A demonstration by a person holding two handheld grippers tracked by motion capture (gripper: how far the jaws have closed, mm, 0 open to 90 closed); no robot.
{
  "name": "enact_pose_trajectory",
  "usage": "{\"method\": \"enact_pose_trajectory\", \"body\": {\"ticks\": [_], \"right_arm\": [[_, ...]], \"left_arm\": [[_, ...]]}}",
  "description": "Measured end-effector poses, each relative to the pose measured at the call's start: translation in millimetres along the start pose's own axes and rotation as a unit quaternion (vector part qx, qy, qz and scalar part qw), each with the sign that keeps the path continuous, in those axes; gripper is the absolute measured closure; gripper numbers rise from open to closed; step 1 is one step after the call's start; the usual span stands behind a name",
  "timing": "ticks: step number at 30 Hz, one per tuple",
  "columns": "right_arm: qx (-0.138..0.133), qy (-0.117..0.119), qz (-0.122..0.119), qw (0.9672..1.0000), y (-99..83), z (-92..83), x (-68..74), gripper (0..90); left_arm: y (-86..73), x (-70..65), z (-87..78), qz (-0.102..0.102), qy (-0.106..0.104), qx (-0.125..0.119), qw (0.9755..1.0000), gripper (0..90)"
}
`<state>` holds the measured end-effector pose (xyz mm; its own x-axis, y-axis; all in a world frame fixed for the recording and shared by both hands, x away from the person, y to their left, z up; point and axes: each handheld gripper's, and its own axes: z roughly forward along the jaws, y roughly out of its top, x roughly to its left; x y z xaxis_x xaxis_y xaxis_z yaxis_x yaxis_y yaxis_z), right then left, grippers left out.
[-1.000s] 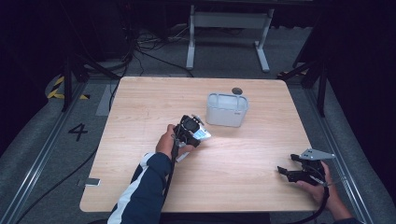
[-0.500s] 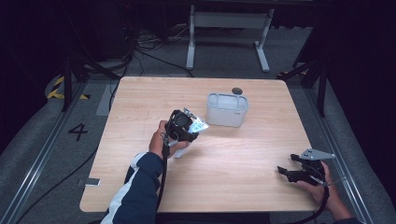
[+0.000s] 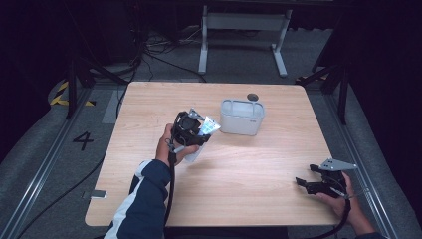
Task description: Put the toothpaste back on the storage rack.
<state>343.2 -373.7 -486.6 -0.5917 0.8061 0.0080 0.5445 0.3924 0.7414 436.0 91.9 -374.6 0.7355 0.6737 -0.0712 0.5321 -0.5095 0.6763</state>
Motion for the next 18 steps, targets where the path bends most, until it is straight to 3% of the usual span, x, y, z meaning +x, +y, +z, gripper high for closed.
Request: {"method": "enact_pose_trajectory", "body": {"ticks": [7, 12, 14, 18], "right_arm": [[0.000, 0.000, 0.000, 1.0000, 0.0, 0.0, 0.0, 17.8], [0.000, 0.000, 0.000, 1.0000, 0.0, 0.0, 0.0, 17.8], [0.000, 0.000, 0.000, 1.0000, 0.0, 0.0, 0.0, 17.8], [0.000, 0.000, 0.000, 1.0000, 0.0, 0.0, 0.1, 17.8]], "left_arm": [[9.8, 2.0, -7.1, 0.006, 0.009, -0.017, 0.9998, 65.9], [17.4, 1.7, -10.6, 0.008, 0.004, -0.035, 0.9993, 65.9], [20.6, -0.5, -10.6, 0.018, 0.016, -0.035, 0.9991, 65.9], [25.6, -1.2, -12.4, 0.014, 0.007, -0.051, 0.9986, 65.9]]}}
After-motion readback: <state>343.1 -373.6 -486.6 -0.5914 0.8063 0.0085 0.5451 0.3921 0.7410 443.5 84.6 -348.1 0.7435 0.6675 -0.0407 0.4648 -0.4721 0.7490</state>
